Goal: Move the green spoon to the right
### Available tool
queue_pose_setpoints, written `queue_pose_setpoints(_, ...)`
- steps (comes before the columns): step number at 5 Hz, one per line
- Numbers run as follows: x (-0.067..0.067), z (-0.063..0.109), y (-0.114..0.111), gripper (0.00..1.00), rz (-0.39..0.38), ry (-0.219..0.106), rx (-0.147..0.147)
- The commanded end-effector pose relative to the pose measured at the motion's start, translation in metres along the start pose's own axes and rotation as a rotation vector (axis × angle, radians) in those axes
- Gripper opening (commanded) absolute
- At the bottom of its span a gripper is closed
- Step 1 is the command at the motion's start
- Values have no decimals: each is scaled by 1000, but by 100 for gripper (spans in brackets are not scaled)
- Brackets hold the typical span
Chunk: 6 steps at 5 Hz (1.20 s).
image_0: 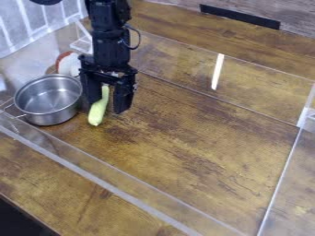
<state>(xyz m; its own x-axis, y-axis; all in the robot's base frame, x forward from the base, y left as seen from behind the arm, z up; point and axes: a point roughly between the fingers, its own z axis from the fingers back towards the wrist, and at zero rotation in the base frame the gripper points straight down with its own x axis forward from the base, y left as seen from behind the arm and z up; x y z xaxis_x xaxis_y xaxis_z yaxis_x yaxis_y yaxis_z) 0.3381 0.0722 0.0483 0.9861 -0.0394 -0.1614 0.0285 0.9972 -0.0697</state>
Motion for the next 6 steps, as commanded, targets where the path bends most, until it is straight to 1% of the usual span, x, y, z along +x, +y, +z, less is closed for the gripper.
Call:
queue_pose_setpoints(1, 1, 3, 21, 100, 20, -34, -10)
queue_pose_setpoints(2, 5, -8, 34, 100, 23, -32, -31)
queue_pose_setpoints(3, 0, -6, 30, 0, 24, -38, -43)
queue_pose_setpoints(4, -7, -3, 25, 0, 26, -43, -56)
queue_pose_setpoints(5, -14, 4, 20, 0, 27, -54, -81)
queue_pose_setpoints(6, -13, 4, 22, 0, -11, -60, -95)
